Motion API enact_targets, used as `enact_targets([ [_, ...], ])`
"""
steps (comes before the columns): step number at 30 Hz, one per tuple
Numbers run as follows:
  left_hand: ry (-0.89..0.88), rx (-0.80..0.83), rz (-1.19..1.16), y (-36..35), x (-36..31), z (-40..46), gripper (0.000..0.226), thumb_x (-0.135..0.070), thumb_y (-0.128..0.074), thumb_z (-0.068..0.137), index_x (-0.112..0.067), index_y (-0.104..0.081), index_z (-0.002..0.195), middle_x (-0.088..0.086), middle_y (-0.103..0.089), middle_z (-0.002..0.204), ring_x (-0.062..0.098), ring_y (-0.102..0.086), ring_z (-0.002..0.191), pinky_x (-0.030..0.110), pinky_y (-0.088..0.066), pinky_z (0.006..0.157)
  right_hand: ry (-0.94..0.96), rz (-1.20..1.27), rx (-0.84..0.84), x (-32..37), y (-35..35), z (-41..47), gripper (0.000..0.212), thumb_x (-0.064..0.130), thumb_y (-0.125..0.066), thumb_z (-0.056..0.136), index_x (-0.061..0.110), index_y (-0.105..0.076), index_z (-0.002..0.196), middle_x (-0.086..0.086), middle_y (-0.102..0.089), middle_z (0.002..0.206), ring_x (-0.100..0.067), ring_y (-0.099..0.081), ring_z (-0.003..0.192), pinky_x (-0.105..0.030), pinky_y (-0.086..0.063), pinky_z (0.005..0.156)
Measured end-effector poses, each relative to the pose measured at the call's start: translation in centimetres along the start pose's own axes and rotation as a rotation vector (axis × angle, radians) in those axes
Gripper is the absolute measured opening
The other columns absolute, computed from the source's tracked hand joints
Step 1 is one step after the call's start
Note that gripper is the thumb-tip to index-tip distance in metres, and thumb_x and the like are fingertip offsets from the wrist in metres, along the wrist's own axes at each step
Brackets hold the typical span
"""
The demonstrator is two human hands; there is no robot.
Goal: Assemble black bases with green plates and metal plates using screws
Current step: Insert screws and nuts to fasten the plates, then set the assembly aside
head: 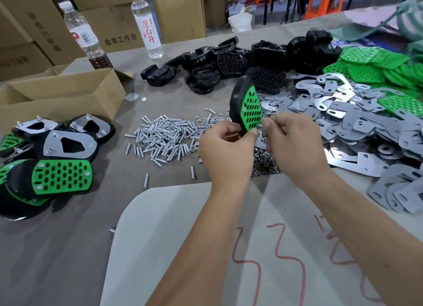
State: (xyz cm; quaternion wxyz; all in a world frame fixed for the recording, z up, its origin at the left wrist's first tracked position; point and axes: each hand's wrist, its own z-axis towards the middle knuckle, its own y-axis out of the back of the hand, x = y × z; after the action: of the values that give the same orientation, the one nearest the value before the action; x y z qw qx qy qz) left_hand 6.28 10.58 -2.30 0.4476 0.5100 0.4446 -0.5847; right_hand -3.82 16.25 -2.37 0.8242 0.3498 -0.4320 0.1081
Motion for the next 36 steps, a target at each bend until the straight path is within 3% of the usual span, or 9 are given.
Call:
enact_targets([
  [6,0.091,0.023,-0.123,0.9,-0.6,0.9,0.035,0.011,-0.080,0.076,-0.018,-0.070,0.059,0.016,-0.076,0.074,0.035,-0.074,0.069,0.039,-0.062,0.062,0.419,-0.336,0.008,1.3,0.3,0.2,0.028,0.010,-0.059,0.102,0.001,-0.056,0.075,-0.015,-0.056,0.063,-0.039,-0.049,0.058,-0.049,-0.041,0.056],
  [8,0.135,0.026,-0.133,1.3,-0.5,1.2,0.040,0.011,-0.081,0.076,-0.018,-0.066,0.053,0.022,-0.076,0.081,0.042,-0.075,0.075,0.031,-0.059,0.057,0.433,-0.358,0.022,1.6,0.0,0.1,0.028,0.011,-0.059,0.102,0.003,-0.055,0.076,-0.014,-0.055,0.063,-0.038,-0.049,0.057,-0.048,-0.041,0.055],
  [11,0.100,0.004,-0.103,1.0,-0.3,1.0,0.030,0.011,-0.082,0.075,-0.011,-0.066,0.063,0.025,-0.075,0.082,0.045,-0.075,0.082,0.049,-0.064,0.074,0.326,-0.232,0.003,1.2,-0.2,0.0,0.034,0.010,-0.060,0.102,0.006,-0.050,0.070,-0.006,-0.047,0.057,-0.033,-0.043,0.055,-0.040,-0.030,0.056],
  [15,-0.013,0.003,0.029,0.3,0.2,0.2,0.022,0.000,-0.086,0.073,-0.015,-0.071,0.069,0.010,-0.076,0.072,0.024,-0.070,0.067,0.045,-0.060,0.069,0.023,-0.058,-0.025,0.4,-0.5,-0.3,0.046,0.014,-0.059,0.102,0.004,-0.044,0.060,-0.002,-0.039,0.053,-0.023,-0.034,0.057,-0.037,-0.021,0.061],
  [19,0.064,0.027,-0.083,0.1,-0.1,0.5,0.036,0.008,-0.083,0.076,-0.016,-0.064,0.057,0.015,-0.074,0.070,0.030,-0.074,0.066,0.038,-0.062,0.064,0.243,-0.222,-0.050,0.9,0.0,-0.2,0.036,0.010,-0.059,0.102,0.014,-0.043,0.069,0.002,-0.039,0.055,-0.027,-0.038,0.053,-0.039,-0.026,0.057],
  [23,0.164,0.075,-0.192,0.7,-0.2,1.2,0.036,0.017,-0.076,0.078,-0.007,-0.054,0.062,0.028,-0.074,0.083,0.040,-0.076,0.080,0.056,-0.062,0.083,0.341,-0.344,0.022,0.8,-0.7,-0.1,0.026,0.010,-0.056,0.103,0.013,-0.049,0.079,-0.010,-0.055,0.065,-0.036,-0.050,0.058,-0.049,-0.041,0.056],
  [27,0.218,0.053,-0.223,0.0,-0.4,0.9,0.029,0.019,-0.073,0.080,-0.002,-0.055,0.069,0.020,-0.074,0.079,0.030,-0.074,0.075,0.043,-0.064,0.076,0.179,-0.138,0.021,-0.1,-1.0,0.1,0.028,0.020,-0.059,0.104,0.010,-0.055,0.078,-0.003,-0.055,0.062,-0.026,-0.049,0.058,-0.041,-0.038,0.058],
  [31,0.294,0.088,-0.426,-0.2,-0.6,1.0,0.015,0.017,-0.067,0.087,0.004,-0.065,0.078,0.009,-0.076,0.075,0.021,-0.076,0.073,0.032,-0.065,0.073,-0.122,0.402,0.087,-0.9,0.0,0.7,0.030,0.033,-0.073,0.096,0.012,-0.058,0.081,0.004,-0.058,0.055,-0.017,-0.047,0.050,-0.028,-0.037,0.047],
  [36,0.275,0.159,-0.447,-0.1,-1.0,0.7,0.008,0.012,-0.066,0.089,0.005,-0.070,0.088,0.012,-0.079,0.086,0.024,-0.078,0.077,0.028,-0.063,0.072,-0.290,0.762,0.273,-1.5,1.0,1.5,0.024,0.036,-0.070,0.096,0.012,-0.066,0.097,-0.005,-0.062,0.074,-0.015,-0.053,0.057,-0.021,-0.033,0.038],
])
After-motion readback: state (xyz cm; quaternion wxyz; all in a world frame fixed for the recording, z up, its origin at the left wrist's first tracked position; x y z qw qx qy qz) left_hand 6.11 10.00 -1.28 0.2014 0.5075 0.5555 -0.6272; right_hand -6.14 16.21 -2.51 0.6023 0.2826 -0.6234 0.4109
